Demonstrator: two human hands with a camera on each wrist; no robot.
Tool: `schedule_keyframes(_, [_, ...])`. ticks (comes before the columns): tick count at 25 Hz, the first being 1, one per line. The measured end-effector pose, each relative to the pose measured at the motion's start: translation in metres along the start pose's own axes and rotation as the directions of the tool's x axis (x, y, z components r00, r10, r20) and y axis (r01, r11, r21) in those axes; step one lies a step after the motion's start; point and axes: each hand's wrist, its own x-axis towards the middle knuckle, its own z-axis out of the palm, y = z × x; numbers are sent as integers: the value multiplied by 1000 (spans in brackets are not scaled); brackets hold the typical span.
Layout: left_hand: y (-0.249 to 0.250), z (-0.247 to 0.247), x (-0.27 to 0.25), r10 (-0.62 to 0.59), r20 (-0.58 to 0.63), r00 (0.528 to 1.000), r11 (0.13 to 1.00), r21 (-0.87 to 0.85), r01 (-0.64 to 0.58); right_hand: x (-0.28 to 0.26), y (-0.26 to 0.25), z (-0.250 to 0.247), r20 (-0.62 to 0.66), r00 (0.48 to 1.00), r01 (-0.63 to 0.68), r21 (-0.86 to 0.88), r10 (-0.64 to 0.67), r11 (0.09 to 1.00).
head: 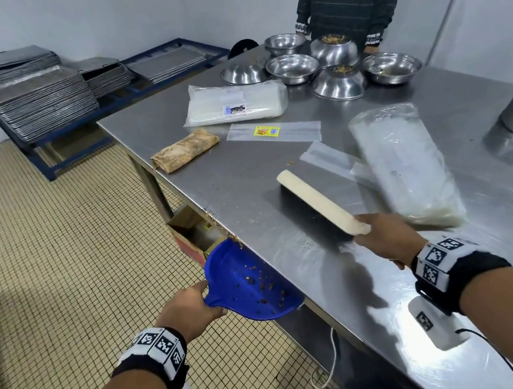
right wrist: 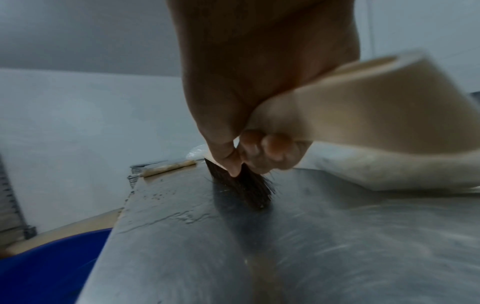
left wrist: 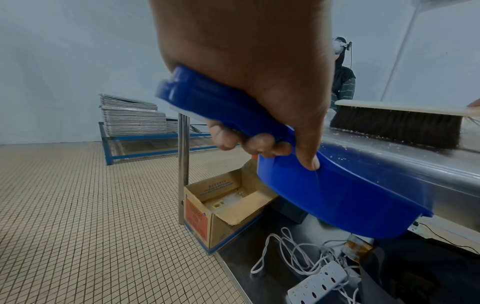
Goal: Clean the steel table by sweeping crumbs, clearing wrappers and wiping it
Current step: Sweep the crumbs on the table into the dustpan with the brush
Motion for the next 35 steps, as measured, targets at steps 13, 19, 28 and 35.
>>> schedule_keyframes(13, [-5, 2, 2, 12, -11, 1000, 1000, 7, -12, -26, -75, 78, 245, 904, 346, 60, -349, 936])
schedule_keyframes(19, [-14, -3, 5, 23, -10, 1000, 1000, -7, -23, -32, -89, 98, 275, 909, 293, 112, -313, 949])
schedule_keyframes(28, [-32, -27, 23, 7, 13, 1000, 999, -34, -6, 7, -114, 45, 78, 976, 189, 182, -206, 965])
schedule_keyframes(35, [-44, -44, 51, 32, 12, 999, 999, -38, -32, 66, -96, 9, -93, 996, 9, 159, 6, 987])
